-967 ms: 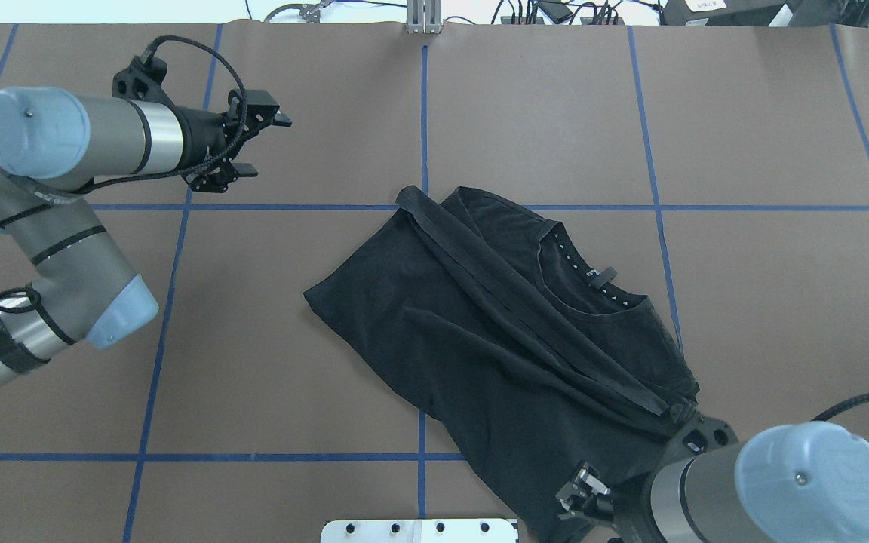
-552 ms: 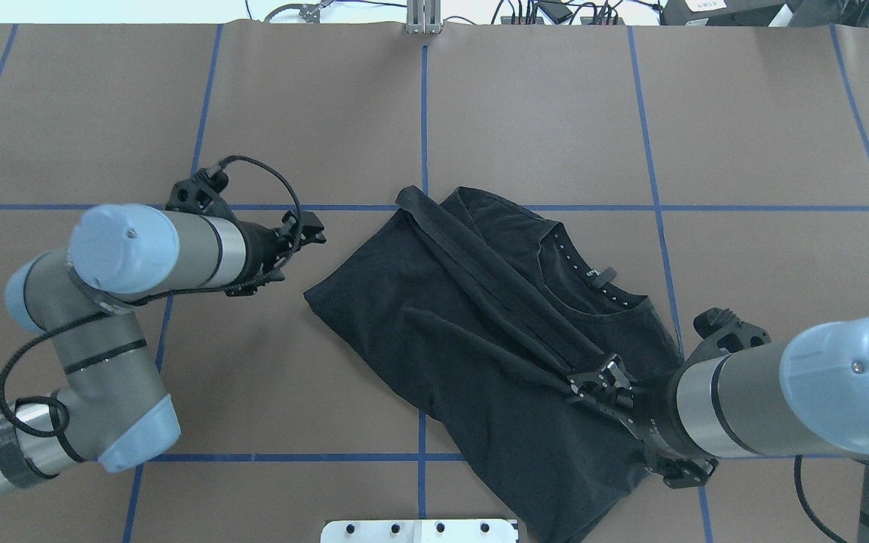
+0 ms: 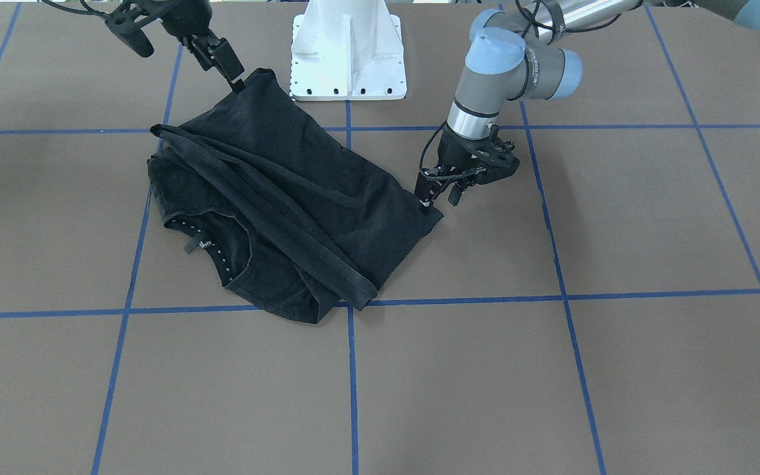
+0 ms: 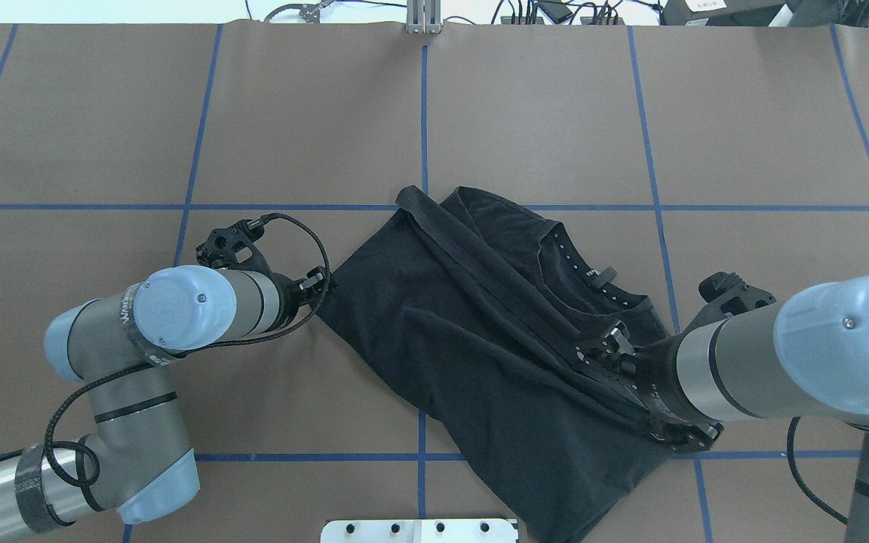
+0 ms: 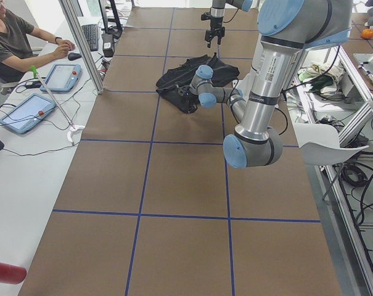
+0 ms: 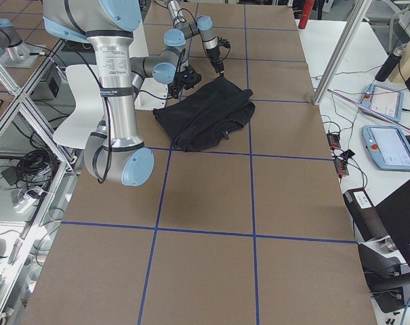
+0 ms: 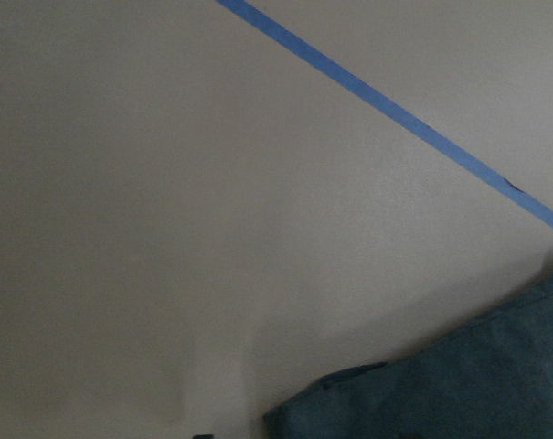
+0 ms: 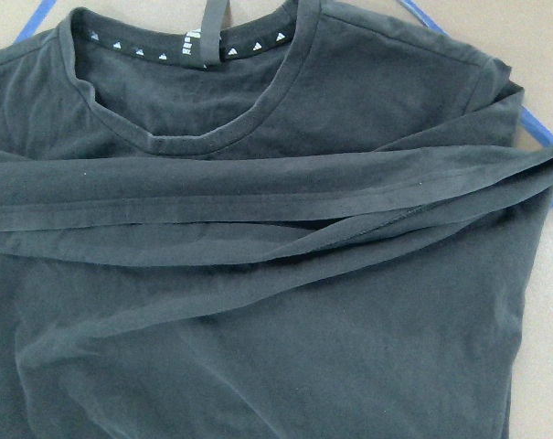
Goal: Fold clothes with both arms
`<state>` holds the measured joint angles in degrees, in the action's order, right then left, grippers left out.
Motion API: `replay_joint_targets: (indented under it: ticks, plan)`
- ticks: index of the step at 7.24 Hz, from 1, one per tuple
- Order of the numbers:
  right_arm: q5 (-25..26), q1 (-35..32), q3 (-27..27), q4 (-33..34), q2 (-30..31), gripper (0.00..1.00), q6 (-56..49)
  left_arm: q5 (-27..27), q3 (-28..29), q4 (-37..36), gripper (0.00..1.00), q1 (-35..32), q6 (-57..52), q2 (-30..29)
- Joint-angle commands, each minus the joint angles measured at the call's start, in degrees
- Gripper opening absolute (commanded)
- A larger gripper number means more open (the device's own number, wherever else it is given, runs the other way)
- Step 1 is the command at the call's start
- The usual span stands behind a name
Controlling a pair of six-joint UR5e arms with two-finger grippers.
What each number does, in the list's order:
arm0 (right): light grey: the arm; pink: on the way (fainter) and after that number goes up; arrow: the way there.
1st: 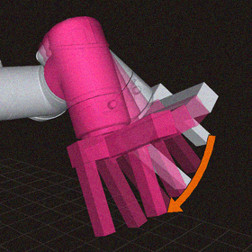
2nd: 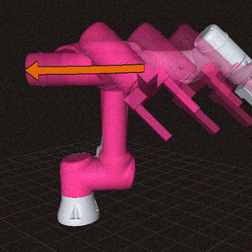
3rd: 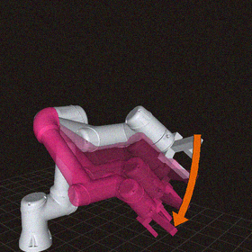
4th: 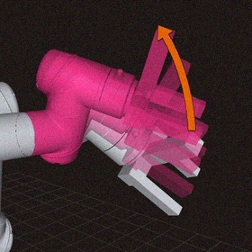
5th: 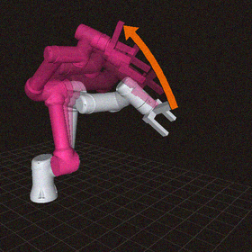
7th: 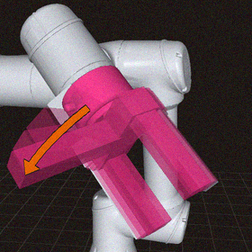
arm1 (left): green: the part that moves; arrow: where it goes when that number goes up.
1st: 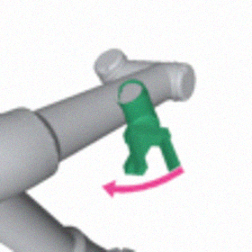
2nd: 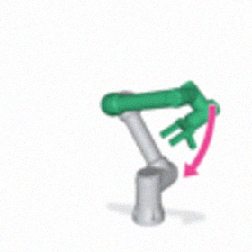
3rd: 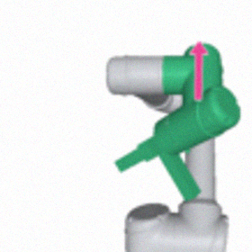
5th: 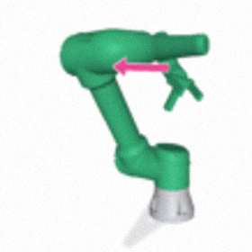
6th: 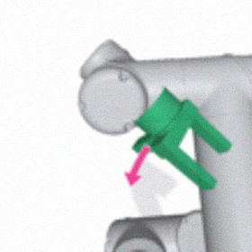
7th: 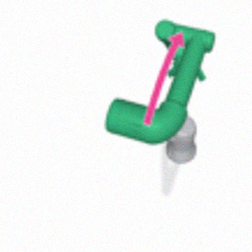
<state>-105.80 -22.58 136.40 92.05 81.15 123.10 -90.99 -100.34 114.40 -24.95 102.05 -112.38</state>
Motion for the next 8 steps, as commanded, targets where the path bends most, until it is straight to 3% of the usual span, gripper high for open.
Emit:
replay_joint_targets:
  ticks: [1,2,4,6,8]
  plan:
    - [-0.02,-0.01,-0.43,0.14,0.15,1.00,-0.05,-0.06,1.63,0.03,0.65,0.08,-1.15,-0.21]
    - [0.06,-0.01,-0.69,0.06,0.15,1.00,-0.14,-0.06,2.59,0.03,0.59,0.08,-1.16,-1.78]
    - [0.06,-0.10,-0.78,0.14,0.15,1.00,-0.14,-0.06,3.22,-0.06,0.00,0.08,-1.16,-3.02]
    - [0.15,-0.10,-1.22,0.06,0.15,1.00,-0.14,0.02,2.61,-0.06,0.00,-0.44,-1.50,-3.11]
    - [0.42,-1.40,-1.22,0.06,-0.12,1.00,-0.14,-0.15,2.16,-0.06,0.00,-5.95,-11.29,-3.03]
